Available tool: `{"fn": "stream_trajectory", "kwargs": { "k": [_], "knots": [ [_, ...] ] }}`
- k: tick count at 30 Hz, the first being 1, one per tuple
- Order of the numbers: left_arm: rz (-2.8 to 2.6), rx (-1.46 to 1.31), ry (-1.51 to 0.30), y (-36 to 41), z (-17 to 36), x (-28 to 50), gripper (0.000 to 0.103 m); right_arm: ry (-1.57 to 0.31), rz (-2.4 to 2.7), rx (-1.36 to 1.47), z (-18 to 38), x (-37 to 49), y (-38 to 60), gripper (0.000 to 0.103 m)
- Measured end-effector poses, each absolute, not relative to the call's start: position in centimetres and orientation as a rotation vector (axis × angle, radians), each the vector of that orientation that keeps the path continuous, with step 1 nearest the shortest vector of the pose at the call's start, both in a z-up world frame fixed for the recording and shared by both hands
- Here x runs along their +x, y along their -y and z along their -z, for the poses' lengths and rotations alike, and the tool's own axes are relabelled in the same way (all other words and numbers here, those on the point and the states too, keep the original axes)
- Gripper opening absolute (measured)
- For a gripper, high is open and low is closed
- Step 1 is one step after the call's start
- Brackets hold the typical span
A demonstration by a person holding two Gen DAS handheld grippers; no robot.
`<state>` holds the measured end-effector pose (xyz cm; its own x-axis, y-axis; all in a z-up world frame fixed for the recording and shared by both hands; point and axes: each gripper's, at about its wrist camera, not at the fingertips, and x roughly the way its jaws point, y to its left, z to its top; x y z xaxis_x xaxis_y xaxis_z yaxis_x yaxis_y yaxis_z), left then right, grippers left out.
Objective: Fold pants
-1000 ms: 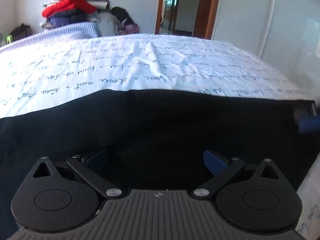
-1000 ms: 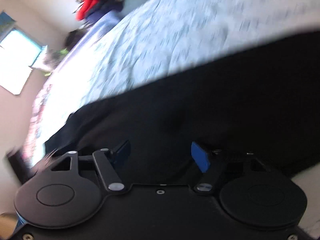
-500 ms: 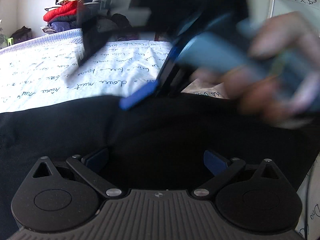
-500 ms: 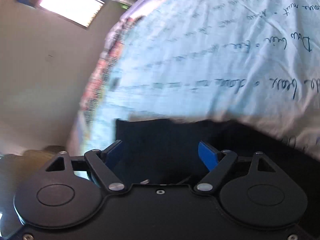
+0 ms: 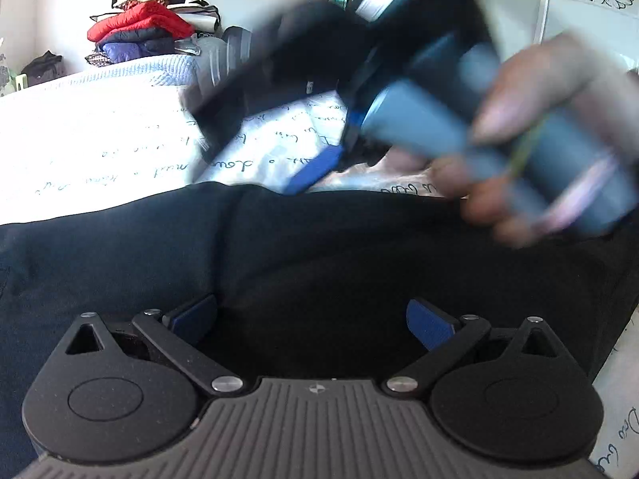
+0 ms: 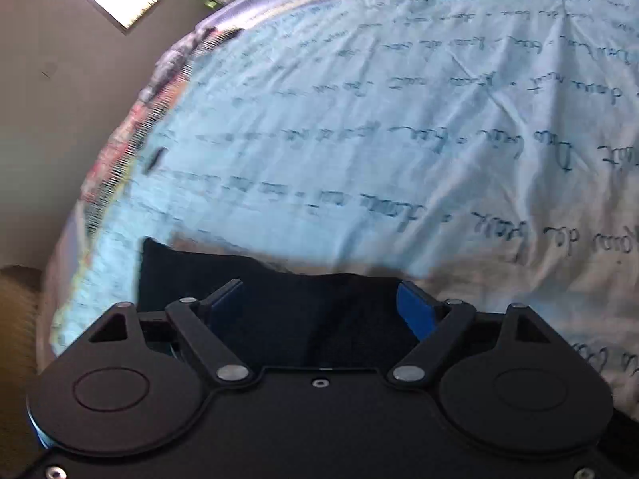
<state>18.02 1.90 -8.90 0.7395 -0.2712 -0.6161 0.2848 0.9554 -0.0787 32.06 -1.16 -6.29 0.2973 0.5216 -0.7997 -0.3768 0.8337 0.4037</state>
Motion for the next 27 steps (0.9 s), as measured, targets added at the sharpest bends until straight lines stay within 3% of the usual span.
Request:
{"fn": "stream_trajectory", "kwargs": {
  "k": [2,8,9,13,15,18,27],
  "knots": [
    [0.306,0.021,-0.673,-1.7,8.8,17.9,0.103,-1.102,-0.543,0.156,7.3,33.5,1.7,0.084],
    [0.3,0.029,-0.671,-1.5,8.8,17.7,0.103,-1.056,-0.735,0.389,2.8,31.0,4.7,0.086],
    [0.298,0.034,-0.671,-1.4,8.8,17.7,0.103,-1.087,-0.796,0.432,3.3,30.8,4.1,0.09],
    [0.294,0.043,-0.671,-1.2,9.0,17.5,0.103,-1.18,-0.776,0.482,7.5,32.2,2.6,0.089],
    [0.294,0.04,-0.673,-1.2,8.9,17.5,0.103,-1.161,-0.757,0.668,9.3,33.3,4.0,0.089],
    [0.294,0.04,-0.672,-1.1,8.9,17.4,0.103,-1.09,-0.649,0.715,7.5,33.2,6.3,0.09],
    [0.29,0.05,-0.673,-1.0,9.0,17.4,0.103,-0.938,-0.593,0.817,6.2,19.1,20.5,0.091]
  ]
}}
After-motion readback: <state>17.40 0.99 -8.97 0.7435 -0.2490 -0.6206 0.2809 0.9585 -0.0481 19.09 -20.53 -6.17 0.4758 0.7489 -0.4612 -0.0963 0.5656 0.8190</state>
